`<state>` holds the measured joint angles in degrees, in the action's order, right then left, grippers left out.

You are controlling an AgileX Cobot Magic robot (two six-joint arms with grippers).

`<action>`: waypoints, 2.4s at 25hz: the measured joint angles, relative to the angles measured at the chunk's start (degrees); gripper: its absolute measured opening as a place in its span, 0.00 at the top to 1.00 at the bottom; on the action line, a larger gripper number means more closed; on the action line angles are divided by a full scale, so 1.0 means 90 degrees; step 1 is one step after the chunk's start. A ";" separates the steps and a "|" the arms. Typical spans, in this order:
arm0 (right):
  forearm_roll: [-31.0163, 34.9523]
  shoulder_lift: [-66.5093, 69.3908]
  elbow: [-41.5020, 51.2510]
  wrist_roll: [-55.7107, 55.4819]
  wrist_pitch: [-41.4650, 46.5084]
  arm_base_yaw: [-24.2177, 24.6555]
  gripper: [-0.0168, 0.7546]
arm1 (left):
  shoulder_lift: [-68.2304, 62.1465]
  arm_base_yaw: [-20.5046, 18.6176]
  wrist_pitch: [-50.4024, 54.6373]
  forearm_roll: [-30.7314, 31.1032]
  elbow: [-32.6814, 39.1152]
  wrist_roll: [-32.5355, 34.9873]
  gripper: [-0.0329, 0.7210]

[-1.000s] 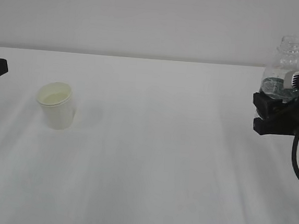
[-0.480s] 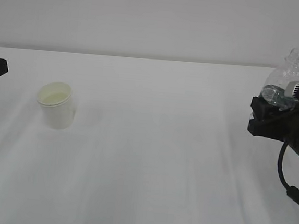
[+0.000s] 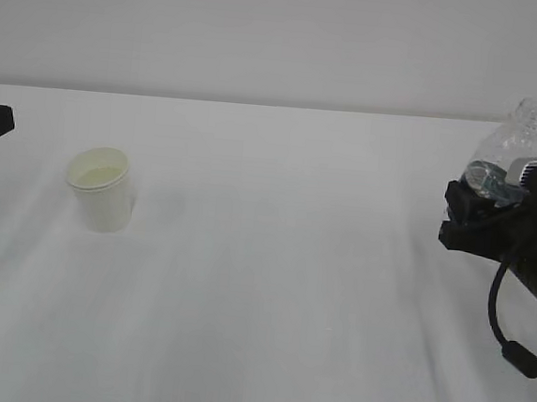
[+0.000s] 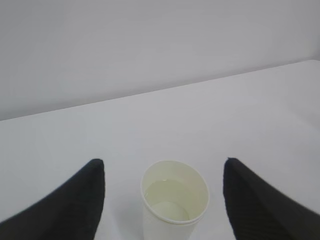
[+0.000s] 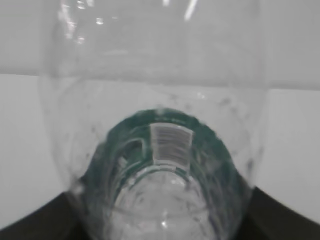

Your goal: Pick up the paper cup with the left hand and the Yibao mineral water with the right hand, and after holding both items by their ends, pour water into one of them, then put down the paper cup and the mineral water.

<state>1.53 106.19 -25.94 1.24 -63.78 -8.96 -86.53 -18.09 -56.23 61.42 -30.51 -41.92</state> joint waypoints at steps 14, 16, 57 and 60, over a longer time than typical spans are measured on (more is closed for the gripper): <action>0.0000 0.0464 -0.0093 -0.0023 -0.0041 0.0000 0.43 | 0.0000 0.0000 0.0000 0.0000 0.0000 0.0000 0.25; 0.0000 0.0464 -0.0106 0.0090 -0.0055 0.0000 0.43 | 0.0000 0.0000 0.0000 0.0000 0.0000 0.0000 0.25; 0.0267 0.1118 -0.0734 0.0276 -0.0064 0.0000 0.43 | 0.0000 0.0000 -0.0062 0.0000 0.0000 0.0000 0.26; 0.0267 0.1238 -0.0818 0.0290 -0.0064 0.0000 0.43 | 0.0000 0.0000 -0.0062 0.0000 0.0000 0.0000 0.26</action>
<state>3.94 117.33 -33.30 3.85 -64.35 -8.96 -86.53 -18.09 -56.79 61.42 -30.51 -41.92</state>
